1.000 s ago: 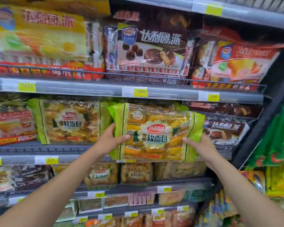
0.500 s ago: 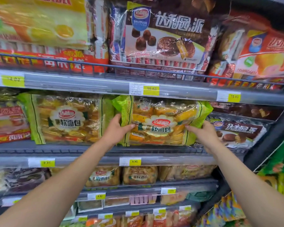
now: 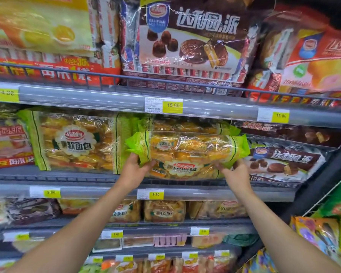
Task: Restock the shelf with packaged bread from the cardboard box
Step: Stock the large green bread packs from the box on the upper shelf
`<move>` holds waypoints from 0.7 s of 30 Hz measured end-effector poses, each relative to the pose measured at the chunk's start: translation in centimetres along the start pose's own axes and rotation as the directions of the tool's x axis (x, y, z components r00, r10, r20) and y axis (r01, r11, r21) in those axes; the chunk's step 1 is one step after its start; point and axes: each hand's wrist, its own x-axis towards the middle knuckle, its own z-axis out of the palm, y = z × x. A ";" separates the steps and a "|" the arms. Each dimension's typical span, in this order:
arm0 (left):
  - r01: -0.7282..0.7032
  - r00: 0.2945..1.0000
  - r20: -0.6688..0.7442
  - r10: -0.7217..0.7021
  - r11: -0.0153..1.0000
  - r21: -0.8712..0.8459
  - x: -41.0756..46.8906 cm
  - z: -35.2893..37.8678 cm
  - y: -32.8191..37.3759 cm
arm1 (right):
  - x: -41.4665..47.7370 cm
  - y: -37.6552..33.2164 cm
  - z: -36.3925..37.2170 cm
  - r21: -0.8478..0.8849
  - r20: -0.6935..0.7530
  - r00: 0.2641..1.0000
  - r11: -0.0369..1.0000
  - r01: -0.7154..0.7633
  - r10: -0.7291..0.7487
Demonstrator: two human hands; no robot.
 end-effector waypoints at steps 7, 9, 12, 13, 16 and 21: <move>0.002 0.949 -0.314 0.006 1.000 0.026 -3.3 0.9 0.5 | -1.8 0.6 0.7 -0.174 -0.213 0.974 0.984 0.042 -0.080; -0.011 0.954 -0.298 0.003 1.000 -0.024 -4.4 1.8 0.4 | -2.6 0.9 1.3 -0.118 -0.229 0.969 0.991 0.064 -0.090; -0.099 0.940 -0.334 0.073 0.993 -0.064 -5.6 2.3 0.4 | -3.2 1.5 1.6 -0.084 -0.185 0.966 0.982 0.168 -0.181; -0.164 0.940 -0.312 0.137 0.984 -0.062 -6.0 2.4 0.2 | -3.3 1.9 1.5 -0.124 -0.130 0.961 0.966 0.229 -0.244; -0.397 0.892 -0.184 0.413 0.910 0.120 -6.6 2.8 -0.6 | -4.0 3.3 1.2 -0.307 0.124 0.898 0.844 0.439 -0.422; -0.539 0.713 0.010 0.701 0.538 0.648 -5.4 3.7 -2.5 | -4.2 4.5 1.9 -0.612 0.251 0.777 0.528 0.589 -0.577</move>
